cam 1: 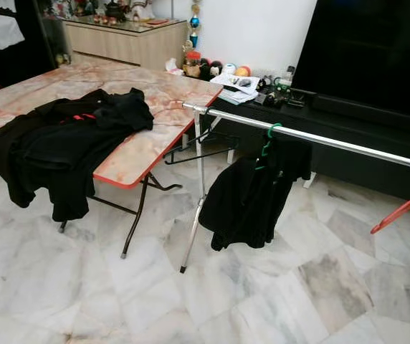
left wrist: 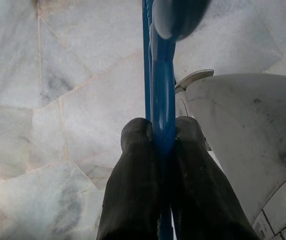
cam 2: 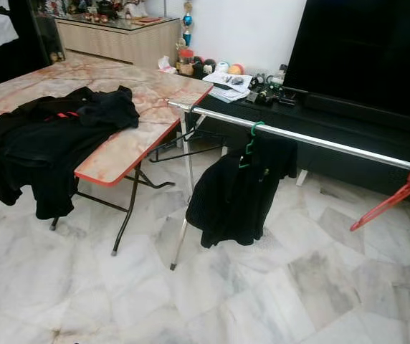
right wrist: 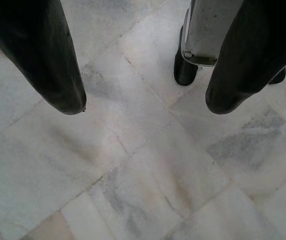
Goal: Hang hanger
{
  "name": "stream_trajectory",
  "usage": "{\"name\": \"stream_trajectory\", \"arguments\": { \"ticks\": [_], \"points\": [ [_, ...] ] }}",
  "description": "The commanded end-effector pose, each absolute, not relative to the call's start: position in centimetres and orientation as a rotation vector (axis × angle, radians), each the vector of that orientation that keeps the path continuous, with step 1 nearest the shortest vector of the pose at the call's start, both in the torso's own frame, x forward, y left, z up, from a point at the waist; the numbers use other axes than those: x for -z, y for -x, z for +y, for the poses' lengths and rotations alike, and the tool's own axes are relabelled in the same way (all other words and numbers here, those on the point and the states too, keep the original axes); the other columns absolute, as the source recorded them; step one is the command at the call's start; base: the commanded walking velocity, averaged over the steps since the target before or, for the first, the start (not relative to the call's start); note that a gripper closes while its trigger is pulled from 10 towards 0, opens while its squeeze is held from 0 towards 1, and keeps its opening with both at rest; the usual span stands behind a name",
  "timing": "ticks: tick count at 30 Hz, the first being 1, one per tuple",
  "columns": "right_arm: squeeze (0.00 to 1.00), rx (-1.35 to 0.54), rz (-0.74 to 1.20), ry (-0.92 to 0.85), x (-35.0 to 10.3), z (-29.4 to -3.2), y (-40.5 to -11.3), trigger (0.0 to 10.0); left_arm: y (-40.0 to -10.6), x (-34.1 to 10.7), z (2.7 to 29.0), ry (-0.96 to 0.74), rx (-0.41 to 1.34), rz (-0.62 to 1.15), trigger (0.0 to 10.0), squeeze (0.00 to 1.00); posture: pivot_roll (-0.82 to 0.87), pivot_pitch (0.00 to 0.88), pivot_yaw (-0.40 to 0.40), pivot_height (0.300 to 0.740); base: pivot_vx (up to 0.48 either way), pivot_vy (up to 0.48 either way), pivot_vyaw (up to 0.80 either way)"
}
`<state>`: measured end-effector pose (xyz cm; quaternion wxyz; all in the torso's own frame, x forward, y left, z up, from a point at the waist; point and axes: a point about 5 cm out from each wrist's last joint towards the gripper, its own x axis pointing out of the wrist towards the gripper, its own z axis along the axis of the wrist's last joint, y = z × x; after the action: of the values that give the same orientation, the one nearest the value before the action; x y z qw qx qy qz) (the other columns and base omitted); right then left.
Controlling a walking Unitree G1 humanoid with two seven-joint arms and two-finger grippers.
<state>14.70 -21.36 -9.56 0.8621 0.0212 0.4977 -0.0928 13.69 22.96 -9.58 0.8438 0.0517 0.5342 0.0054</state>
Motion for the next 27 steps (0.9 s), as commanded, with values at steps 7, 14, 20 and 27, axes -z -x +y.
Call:
{"name": "stream_trajectory", "arguments": {
  "ticks": [7, 14, 20, 27],
  "points": [
    [0.00, 0.188, 1.046, -0.035, 9.49, -21.54, -14.79, 10.0, -13.47, 9.78, 22.49, -0.081, -0.006, 1.143, 10.0, 0.00, 0.08, 0.000, -0.092, 0.740, 0.264, 0.000, 0.00],
    [0.00, 0.185, 1.045, -0.033, 9.49, -21.51, -14.81, 10.0, -13.48, 9.76, 22.53, -0.082, -0.007, 1.141, 10.0, 0.00, 0.08, 0.000, -0.089, 0.740, 0.322, 0.000, 0.00],
    [0.00, 0.187, 1.048, -0.037, 9.51, -21.50, -14.77, 10.0, -13.47, 9.76, 22.53, -0.083, -0.004, 1.142, 10.0, 0.00, 0.08, 0.000, -0.091, 0.740, 0.337, 0.000, 0.00],
    [0.00, 0.186, 1.055, -0.041, 9.54, -21.48, -14.71, 10.0, -13.45, 9.77, 22.56, -0.084, -0.007, 1.142, 10.0, 0.00, 0.09, 0.000, -0.090, 0.740, 0.337, 0.000, -0.44]
  ]
}}
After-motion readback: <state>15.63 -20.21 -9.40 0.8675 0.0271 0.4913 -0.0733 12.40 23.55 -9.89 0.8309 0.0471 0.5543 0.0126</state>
